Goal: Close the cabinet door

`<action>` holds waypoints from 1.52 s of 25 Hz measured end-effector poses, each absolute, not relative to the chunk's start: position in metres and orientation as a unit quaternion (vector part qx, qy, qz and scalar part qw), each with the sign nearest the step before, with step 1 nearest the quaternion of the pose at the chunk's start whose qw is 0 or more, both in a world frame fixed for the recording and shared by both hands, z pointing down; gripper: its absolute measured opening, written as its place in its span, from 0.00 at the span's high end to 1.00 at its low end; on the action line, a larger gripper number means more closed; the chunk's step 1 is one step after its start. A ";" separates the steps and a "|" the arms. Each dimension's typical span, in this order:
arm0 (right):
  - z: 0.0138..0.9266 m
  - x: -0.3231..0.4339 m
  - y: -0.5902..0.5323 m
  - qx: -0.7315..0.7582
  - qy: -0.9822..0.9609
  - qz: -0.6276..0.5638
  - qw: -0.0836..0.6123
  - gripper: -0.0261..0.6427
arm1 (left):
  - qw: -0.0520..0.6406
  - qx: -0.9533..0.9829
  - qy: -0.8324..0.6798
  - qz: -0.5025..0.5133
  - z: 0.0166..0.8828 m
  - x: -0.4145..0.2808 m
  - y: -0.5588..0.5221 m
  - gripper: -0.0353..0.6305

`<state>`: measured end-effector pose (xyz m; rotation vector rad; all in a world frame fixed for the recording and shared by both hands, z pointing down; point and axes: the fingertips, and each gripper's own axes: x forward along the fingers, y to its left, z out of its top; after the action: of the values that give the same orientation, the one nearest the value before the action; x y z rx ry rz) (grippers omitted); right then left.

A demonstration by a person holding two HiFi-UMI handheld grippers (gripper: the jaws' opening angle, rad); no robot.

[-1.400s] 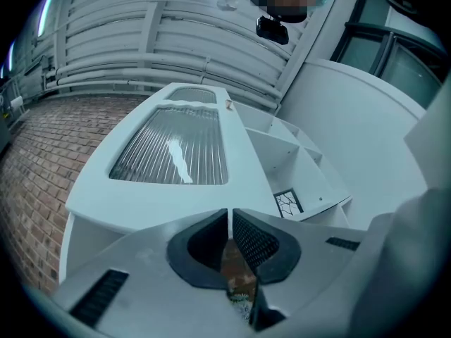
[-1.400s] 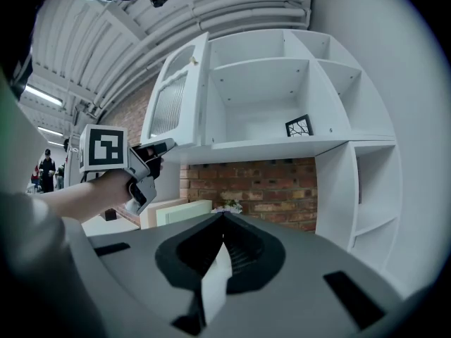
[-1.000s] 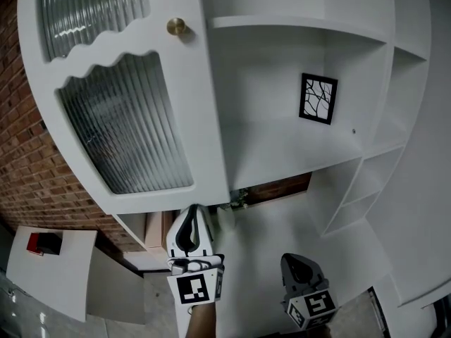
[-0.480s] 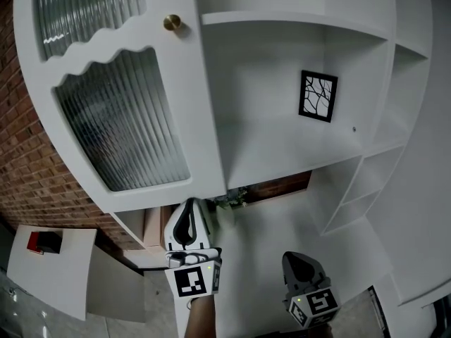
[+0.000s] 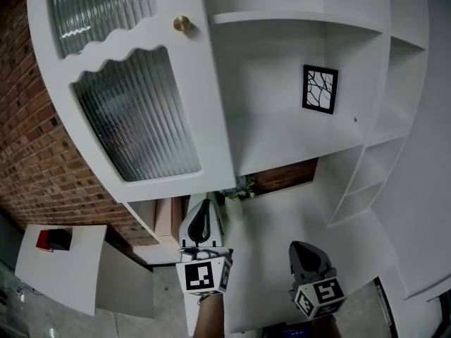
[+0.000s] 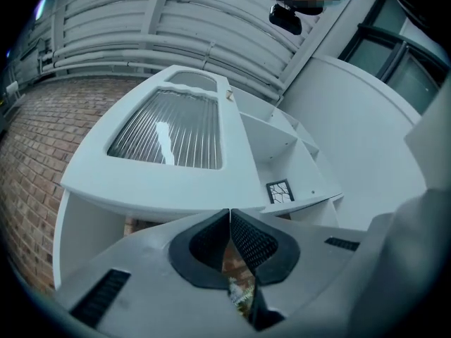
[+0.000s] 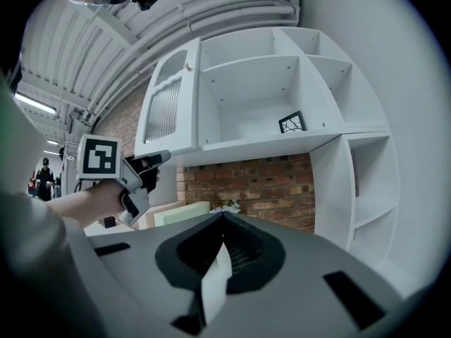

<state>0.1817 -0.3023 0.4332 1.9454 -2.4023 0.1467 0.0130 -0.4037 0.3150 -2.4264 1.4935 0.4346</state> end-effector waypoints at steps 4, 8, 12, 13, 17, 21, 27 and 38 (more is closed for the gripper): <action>0.428 0.175 -0.290 0.642 -0.765 0.044 0.018 0.96 | 0.101 -0.856 0.492 0.120 0.336 0.016 -0.376 0.92; 0.420 0.163 -0.276 0.643 -0.765 0.031 0.017 0.96 | 0.086 -0.868 0.478 0.103 0.351 0.004 -0.352 0.92; 0.415 0.150 -0.260 0.643 -0.765 0.025 0.017 0.96 | 0.071 -0.871 0.476 0.101 0.357 -0.010 -0.328 0.92; 0.413 0.146 -0.258 0.642 -0.767 0.022 0.016 0.96 | 0.065 -0.871 0.476 0.102 0.357 -0.014 -0.323 0.92; 0.407 0.128 -0.247 0.632 -0.775 0.013 0.015 0.96 | 0.056 -0.872 0.475 0.103 0.359 -0.028 -0.300 0.92; 0.404 0.112 -0.236 0.625 -0.781 0.005 0.012 0.96 | 0.055 -0.874 0.473 0.102 0.359 -0.039 -0.280 0.92; 0.406 0.097 -0.218 0.622 -0.783 -0.001 0.011 0.96 | 0.042 -0.875 0.472 0.096 0.373 -0.053 -0.266 0.92; 0.403 0.099 -0.206 0.625 -0.780 -0.007 0.015 0.96 | 0.041 -0.875 0.474 0.087 0.380 -0.055 -0.257 0.92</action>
<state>0.0987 -0.2061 0.4029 1.9458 -2.4275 -0.0216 -0.0546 -0.2569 0.3800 -2.6809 1.4507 0.2661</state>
